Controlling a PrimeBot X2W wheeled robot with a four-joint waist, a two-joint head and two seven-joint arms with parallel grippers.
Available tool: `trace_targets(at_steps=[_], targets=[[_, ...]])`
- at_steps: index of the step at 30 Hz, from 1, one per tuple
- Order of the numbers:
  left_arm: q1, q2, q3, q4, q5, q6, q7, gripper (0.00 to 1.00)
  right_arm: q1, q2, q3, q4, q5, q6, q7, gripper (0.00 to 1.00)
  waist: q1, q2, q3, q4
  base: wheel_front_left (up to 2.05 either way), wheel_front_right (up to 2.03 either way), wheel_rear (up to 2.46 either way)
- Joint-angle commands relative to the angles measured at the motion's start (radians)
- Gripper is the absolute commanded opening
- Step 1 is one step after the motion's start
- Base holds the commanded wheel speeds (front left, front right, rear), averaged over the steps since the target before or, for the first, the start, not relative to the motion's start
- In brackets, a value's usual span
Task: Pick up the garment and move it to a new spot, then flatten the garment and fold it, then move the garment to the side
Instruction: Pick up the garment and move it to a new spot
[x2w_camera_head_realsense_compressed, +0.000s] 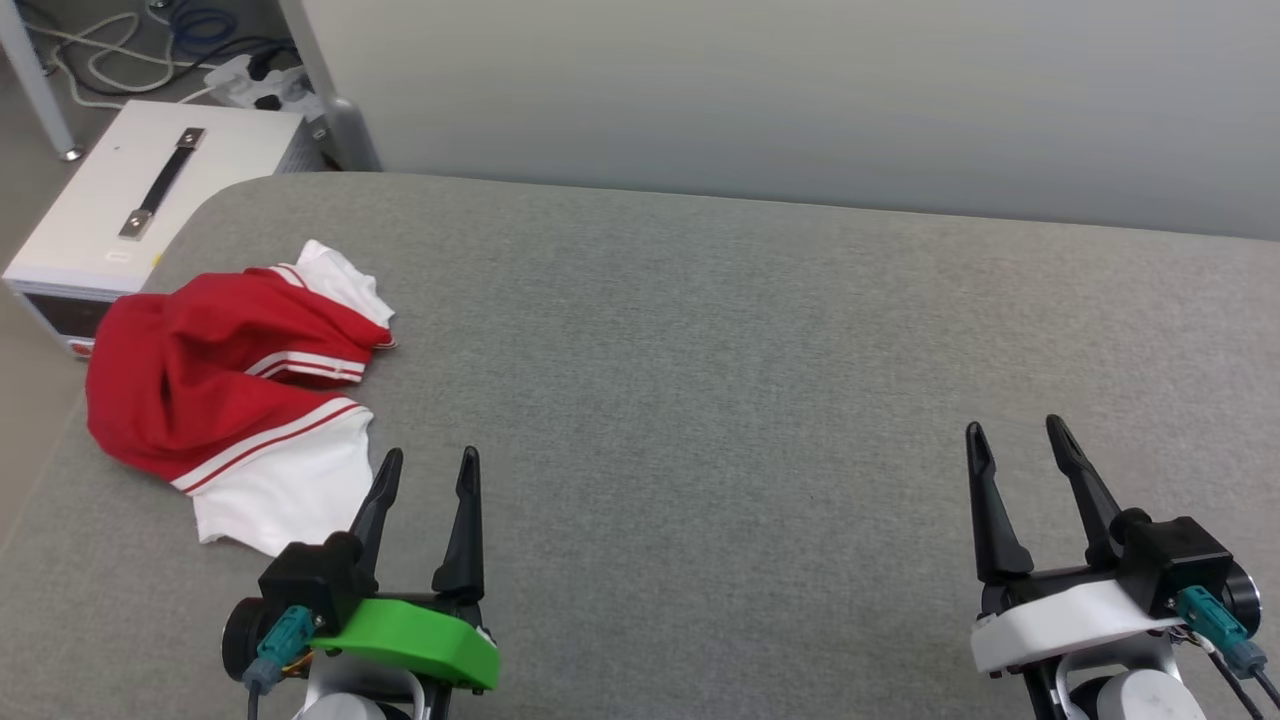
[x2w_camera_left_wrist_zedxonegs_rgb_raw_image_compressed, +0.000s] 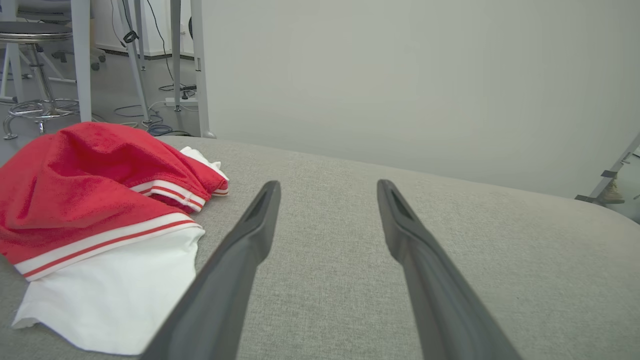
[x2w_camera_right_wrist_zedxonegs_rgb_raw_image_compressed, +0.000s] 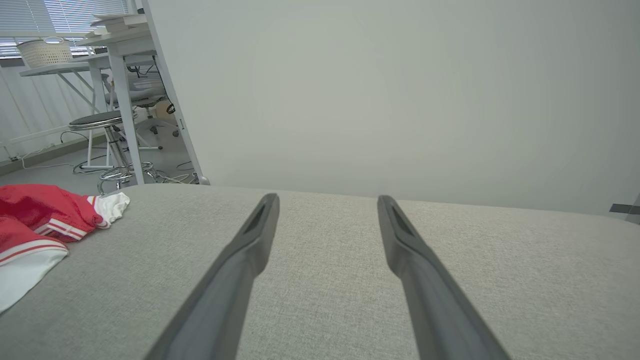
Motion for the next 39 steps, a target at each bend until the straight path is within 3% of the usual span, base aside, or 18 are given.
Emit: trace_targets(at_steps=[1,17,28,39], targets=[[0.006,-0.005,0.003,0.005,-0.004,-0.004,-0.006,1.0,-0.003,0.0,0.005,0.002,0.008,-0.002,-0.009,1.0,-0.0001,0.0,-0.004,0.067,0.0,0.0,0.0],[0.021,-0.005,0.03,0.001,0.001,-0.009,-0.006,1.0,0.005,0.0,0.039,0.007,0.015,-0.002,-0.009,1.0,-0.0001,0.0,-0.026,0.301,0.0,0.0,0.0],[0.022,-0.005,0.027,-0.011,0.0,-0.007,-0.006,1.0,0.007,0.0,0.063,0.009,0.007,-0.002,-0.009,1.0,-0.0001,0.0,-0.018,0.376,0.0,0.0,0.0],[0.025,-0.005,0.032,-0.021,0.012,-0.006,-0.006,1.0,0.005,0.0,0.073,0.013,0.011,-0.002,-0.009,1.0,-0.0001,0.0,-0.023,0.398,0.0,0.0,0.0]])
